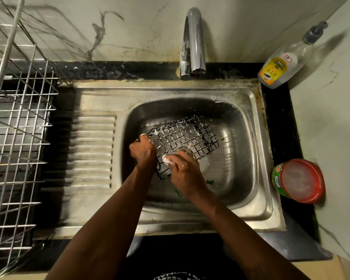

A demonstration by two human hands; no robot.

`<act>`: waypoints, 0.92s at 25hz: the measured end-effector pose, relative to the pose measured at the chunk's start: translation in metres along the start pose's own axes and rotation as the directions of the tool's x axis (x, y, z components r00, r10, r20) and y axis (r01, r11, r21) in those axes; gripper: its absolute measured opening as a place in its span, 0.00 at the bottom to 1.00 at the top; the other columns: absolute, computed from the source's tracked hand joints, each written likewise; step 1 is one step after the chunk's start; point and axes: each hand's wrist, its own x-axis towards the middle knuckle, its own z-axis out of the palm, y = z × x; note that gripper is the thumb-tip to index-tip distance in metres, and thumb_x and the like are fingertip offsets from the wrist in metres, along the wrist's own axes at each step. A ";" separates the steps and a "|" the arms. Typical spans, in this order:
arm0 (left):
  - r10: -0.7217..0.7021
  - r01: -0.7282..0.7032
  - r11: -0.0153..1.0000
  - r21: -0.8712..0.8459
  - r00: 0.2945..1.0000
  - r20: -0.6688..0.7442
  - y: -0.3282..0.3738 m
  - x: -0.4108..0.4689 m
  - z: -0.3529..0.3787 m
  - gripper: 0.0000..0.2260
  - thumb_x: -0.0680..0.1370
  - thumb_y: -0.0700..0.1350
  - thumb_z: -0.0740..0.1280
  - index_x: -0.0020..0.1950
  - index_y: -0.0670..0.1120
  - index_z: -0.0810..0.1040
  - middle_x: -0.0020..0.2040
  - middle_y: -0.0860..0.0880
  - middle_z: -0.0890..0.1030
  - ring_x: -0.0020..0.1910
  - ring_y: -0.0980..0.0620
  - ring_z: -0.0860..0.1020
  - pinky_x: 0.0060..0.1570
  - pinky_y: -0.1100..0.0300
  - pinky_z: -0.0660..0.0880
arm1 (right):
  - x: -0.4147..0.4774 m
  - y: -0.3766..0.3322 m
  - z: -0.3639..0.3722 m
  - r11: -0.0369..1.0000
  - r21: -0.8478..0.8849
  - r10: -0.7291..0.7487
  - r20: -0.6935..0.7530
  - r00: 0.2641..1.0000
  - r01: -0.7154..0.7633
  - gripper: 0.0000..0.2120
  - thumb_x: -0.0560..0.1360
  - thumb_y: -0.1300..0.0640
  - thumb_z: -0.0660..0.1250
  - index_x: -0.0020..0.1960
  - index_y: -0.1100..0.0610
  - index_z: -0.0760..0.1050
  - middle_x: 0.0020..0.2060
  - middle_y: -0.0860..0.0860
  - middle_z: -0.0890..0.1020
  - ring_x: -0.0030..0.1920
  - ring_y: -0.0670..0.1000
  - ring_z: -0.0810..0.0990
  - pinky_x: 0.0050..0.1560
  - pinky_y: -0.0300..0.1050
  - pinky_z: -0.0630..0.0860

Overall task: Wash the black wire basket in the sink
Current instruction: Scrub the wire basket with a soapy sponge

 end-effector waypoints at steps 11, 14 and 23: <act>0.041 -0.041 0.999 0.004 0.999 0.001 0.000 -0.002 0.000 0.15 0.78 0.47 0.64 0.51 0.36 0.82 0.47 0.40 0.82 0.43 0.45 0.78 0.40 0.57 0.68 | -0.022 0.023 -0.006 0.993 -0.039 0.107 -0.110 0.988 -0.112 0.10 0.76 0.67 0.67 0.55 0.62 0.83 0.49 0.56 0.82 0.47 0.48 0.78 0.54 0.25 0.69; 0.082 -0.083 0.994 0.073 0.996 0.020 -0.004 0.001 0.001 0.15 0.78 0.48 0.63 0.48 0.37 0.81 0.48 0.38 0.82 0.47 0.41 0.79 0.44 0.53 0.73 | -0.001 0.045 -0.017 0.945 -0.066 0.302 -0.202 0.932 -0.321 0.11 0.75 0.69 0.68 0.54 0.62 0.83 0.45 0.57 0.83 0.43 0.51 0.79 0.46 0.20 0.67; 0.039 -0.039 0.999 -0.005 0.999 -0.020 -0.002 0.002 0.002 0.12 0.78 0.47 0.65 0.46 0.39 0.81 0.43 0.42 0.81 0.40 0.46 0.77 0.31 0.59 0.67 | -0.012 0.035 -0.009 0.980 -0.105 0.154 -0.161 0.975 -0.172 0.11 0.74 0.70 0.71 0.55 0.63 0.82 0.48 0.58 0.84 0.48 0.51 0.81 0.56 0.22 0.67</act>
